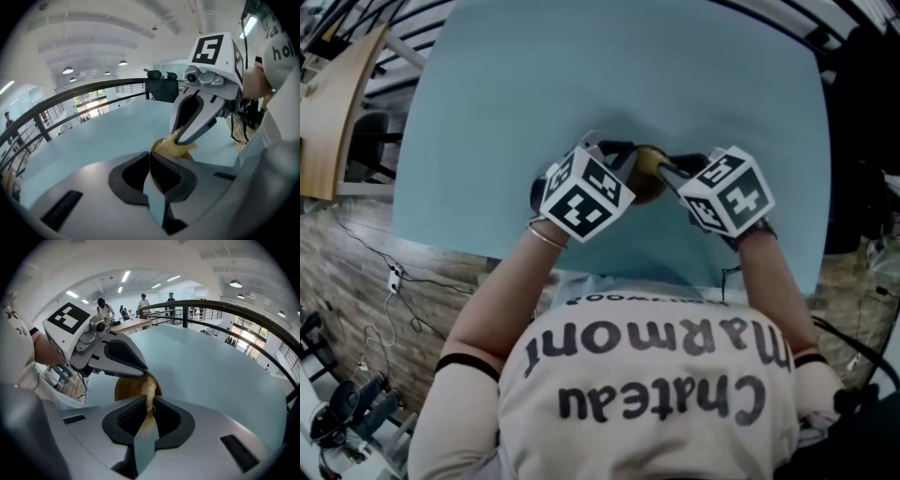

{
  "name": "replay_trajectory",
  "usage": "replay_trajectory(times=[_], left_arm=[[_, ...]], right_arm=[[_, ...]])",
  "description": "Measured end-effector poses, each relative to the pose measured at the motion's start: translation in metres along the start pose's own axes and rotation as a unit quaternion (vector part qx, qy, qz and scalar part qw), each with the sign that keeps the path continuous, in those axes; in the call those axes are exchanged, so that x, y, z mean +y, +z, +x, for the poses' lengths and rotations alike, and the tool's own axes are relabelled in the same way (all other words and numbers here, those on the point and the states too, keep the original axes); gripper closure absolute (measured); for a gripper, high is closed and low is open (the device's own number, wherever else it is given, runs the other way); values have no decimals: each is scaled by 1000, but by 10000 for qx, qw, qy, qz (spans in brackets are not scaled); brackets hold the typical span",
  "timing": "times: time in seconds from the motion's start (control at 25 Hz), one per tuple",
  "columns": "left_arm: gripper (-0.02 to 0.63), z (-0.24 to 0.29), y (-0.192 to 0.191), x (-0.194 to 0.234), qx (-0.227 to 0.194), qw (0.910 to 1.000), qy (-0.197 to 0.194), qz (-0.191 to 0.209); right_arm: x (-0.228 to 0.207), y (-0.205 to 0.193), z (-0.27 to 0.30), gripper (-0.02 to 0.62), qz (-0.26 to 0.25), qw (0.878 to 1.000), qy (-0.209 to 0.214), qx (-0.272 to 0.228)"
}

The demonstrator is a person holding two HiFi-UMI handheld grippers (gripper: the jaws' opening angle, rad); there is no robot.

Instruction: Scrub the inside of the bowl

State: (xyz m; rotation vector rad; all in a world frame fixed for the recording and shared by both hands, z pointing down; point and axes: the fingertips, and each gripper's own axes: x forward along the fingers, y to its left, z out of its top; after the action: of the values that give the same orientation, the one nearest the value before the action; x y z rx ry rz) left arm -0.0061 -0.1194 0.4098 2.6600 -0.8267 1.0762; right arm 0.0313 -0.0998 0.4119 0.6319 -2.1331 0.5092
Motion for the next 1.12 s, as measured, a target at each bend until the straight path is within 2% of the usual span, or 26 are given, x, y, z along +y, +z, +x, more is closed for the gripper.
replay_trajectory(times=[0.12, 0.24, 0.4, 0.92, 1.12], left_arm=[[591, 1, 3, -2, 108, 9991, 0, 409], [591, 3, 4, -6, 245, 9975, -92, 654], [591, 4, 7, -8, 374, 9951, -171, 902], [589, 7, 17, -5, 350, 9947, 23, 969], [591, 7, 15, -3, 416, 9942, 26, 987]], right_arm=[[-2, 3, -1, 532, -86, 10000, 19, -2], [-3, 3, -3, 532, -257, 9997, -39, 22], [-11, 2, -6, 532, -67, 9999, -67, -76], [-25, -9, -1, 532, 564, 9982, -140, -141], [-17, -3, -2, 532, 383, 9991, -58, -183]])
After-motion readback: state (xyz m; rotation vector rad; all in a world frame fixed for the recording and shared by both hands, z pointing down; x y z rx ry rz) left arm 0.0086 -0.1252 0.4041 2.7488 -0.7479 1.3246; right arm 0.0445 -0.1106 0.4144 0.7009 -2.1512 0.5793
